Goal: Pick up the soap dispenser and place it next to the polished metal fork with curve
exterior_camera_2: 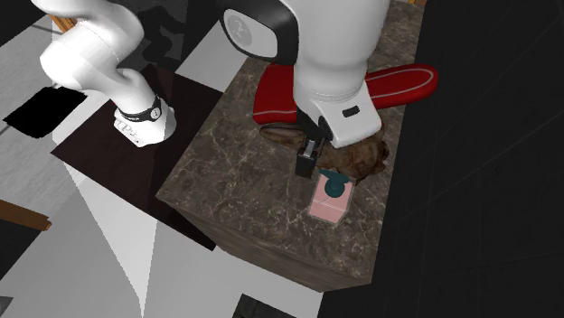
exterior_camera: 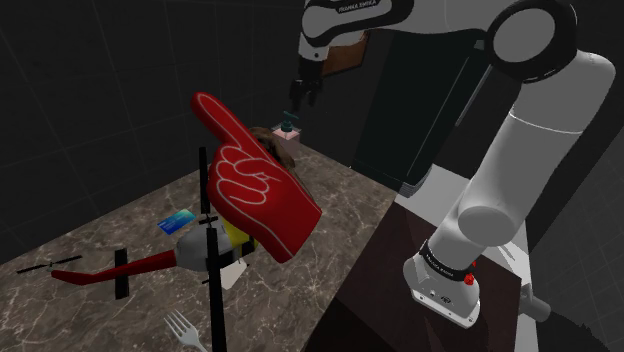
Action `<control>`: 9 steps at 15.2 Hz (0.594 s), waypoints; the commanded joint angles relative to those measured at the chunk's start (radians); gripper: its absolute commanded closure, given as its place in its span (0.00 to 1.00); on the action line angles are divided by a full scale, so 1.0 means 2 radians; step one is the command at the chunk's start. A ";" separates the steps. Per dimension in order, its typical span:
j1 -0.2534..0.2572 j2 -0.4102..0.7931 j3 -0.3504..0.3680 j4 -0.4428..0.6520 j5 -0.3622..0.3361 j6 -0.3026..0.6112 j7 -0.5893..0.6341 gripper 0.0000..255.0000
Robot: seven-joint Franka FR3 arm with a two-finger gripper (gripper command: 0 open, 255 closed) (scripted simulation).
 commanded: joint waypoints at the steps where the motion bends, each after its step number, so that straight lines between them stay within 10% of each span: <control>1: -0.002 0.044 0.000 0.036 0.008 0.005 -0.007 0.00; 9: -0.005 0.111 0.002 0.073 0.019 0.033 -0.014 0.00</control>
